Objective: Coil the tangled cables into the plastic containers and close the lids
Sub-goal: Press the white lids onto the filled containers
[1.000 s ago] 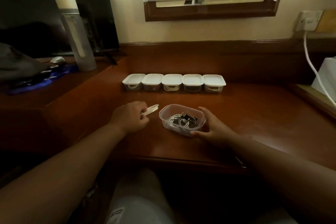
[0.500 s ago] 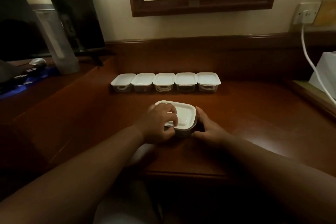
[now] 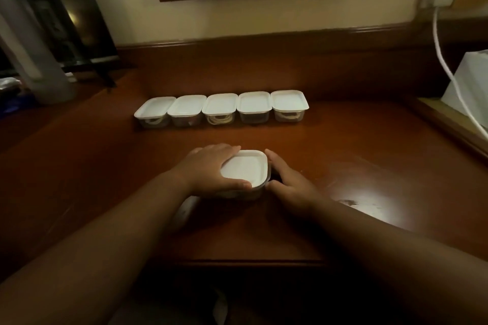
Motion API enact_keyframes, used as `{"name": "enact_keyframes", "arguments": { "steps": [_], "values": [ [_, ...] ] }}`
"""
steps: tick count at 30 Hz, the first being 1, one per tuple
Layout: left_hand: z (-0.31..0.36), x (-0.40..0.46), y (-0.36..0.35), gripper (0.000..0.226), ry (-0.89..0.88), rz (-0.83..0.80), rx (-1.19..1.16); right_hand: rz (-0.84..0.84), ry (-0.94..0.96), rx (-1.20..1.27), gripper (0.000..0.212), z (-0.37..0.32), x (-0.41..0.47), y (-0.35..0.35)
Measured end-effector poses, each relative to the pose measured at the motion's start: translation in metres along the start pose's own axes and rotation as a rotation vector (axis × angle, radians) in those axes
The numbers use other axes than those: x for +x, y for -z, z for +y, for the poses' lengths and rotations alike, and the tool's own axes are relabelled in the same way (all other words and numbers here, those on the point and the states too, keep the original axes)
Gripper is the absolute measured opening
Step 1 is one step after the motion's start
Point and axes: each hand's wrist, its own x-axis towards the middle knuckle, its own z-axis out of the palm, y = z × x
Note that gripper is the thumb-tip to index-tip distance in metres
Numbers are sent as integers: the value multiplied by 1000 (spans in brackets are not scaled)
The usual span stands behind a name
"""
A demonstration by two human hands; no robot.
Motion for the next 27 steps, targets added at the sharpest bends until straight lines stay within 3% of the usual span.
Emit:
{"name": "enact_keyframes", "arguments": {
  "steps": [5, 12, 18, 23, 27],
  "values": [
    [1, 2, -1, 111, 4, -23, -95, 43, 1, 18, 75, 3, 1, -4],
    [4, 5, -3, 104, -6, -8, -37, 134, -100, 1, 43, -21, 28, -1],
    [3, 6, -10, 114, -12, -16, -58, -2, -155, -492, 55, -39, 72, -14],
    [6, 5, -9, 125, 32, -59, -107, 34, -140, -650, 53, -42, 66, -11],
    [6, 8, -10, 119, 33, -20, -127, -21, -154, -786, 58, -44, 71, -11]
  ]
}}
